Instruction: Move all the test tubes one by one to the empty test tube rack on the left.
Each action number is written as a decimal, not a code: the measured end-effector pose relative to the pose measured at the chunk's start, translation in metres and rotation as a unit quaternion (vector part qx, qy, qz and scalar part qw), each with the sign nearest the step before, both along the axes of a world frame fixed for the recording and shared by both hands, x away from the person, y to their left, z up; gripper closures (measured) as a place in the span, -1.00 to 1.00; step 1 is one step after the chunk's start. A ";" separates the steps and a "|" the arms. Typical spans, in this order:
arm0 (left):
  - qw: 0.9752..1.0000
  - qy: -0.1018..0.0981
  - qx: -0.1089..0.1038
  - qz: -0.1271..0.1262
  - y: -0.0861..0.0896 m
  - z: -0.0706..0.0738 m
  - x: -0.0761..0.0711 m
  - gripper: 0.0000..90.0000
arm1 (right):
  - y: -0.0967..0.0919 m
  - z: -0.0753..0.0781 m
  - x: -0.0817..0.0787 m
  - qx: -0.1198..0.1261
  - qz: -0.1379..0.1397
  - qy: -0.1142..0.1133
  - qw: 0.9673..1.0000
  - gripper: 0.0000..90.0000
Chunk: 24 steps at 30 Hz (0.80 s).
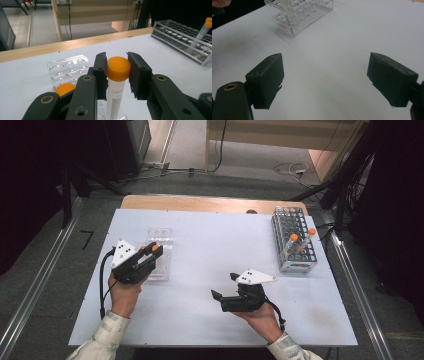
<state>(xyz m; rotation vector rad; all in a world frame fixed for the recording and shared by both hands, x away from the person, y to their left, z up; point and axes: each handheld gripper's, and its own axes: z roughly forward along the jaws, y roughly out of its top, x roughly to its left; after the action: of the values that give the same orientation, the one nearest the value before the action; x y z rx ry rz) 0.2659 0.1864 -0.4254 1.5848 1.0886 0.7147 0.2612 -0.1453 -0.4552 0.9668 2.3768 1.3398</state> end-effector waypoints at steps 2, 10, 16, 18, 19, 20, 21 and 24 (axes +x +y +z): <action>1.000 0.001 0.000 0.001 -0.001 -0.002 0.000 0.55 | 0.000 0.000 0.000 0.000 0.001 0.000 1.000 -0.71; 1.000 0.007 0.006 -0.003 -0.003 -0.007 -0.001 0.53 | -0.001 -0.001 0.000 0.000 -0.001 0.000 1.000 -0.71; 1.000 0.003 0.005 -0.005 -0.004 -0.006 -0.003 0.44 | 0.000 -0.001 0.000 -0.001 0.000 0.002 1.000 -0.71; 1.000 0.001 0.001 -0.006 -0.004 -0.005 -0.003 0.39 | 0.000 -0.001 0.000 -0.001 0.000 0.002 1.000 -0.71; 1.000 0.000 0.001 -0.007 -0.005 -0.004 -0.004 0.37 | 0.000 -0.001 0.000 -0.001 0.000 0.001 1.000 -0.71; 1.000 -0.001 0.000 -0.007 -0.005 -0.004 -0.004 0.35 | 0.000 -0.001 0.000 -0.001 0.000 0.001 1.000 -0.71; 1.000 0.000 -0.003 -0.008 -0.005 -0.003 -0.005 0.32 | -0.001 -0.001 0.000 -0.001 0.000 0.001 1.000 -0.71; 1.000 -0.001 -0.011 -0.010 -0.005 0.000 -0.007 0.18 | -0.001 0.000 0.000 0.000 0.000 0.000 1.000 -0.71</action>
<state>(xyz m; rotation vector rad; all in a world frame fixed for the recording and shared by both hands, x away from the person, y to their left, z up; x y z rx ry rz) 0.2593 0.1817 -0.4258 1.5742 1.0747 0.6887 0.2609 -0.1464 -0.4554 0.9675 2.3769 1.3400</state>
